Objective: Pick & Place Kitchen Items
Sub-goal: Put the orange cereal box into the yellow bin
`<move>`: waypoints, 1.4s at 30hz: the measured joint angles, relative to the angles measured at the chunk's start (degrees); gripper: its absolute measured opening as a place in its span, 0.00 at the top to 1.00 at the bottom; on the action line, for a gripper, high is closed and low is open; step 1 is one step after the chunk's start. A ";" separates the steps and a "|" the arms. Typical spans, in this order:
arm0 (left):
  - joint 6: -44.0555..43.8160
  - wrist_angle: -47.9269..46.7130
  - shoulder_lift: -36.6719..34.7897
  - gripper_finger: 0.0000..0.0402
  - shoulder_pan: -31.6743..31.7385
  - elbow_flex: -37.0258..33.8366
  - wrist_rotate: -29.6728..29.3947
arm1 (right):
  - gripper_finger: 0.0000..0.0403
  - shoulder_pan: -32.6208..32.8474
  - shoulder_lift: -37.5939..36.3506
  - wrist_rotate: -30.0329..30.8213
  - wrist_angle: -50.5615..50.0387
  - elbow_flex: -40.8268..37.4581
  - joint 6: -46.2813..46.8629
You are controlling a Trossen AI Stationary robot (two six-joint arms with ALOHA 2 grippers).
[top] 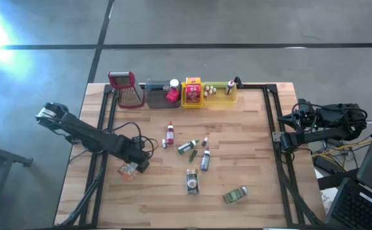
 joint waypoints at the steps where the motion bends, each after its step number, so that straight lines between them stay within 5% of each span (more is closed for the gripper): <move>1: 0.04 0.22 0.28 0.00 0.11 0.00 0.00 | 0.98 0.02 0.00 0.01 0.00 0.00 0.00; 16: 3.05 0.82 8.13 0.00 1.68 0.00 -0.02 | 0.98 0.01 0.00 0.01 0.00 0.00 0.00; 32: 0.41 1.31 8.58 0.01 2.99 0.00 -0.76 | 0.98 0.01 0.00 0.00 0.00 0.00 0.00; 42: 0.63 2.79 8.36 0.15 2.99 0.07 -1.04 | 0.98 0.00 0.00 0.00 0.00 0.00 0.00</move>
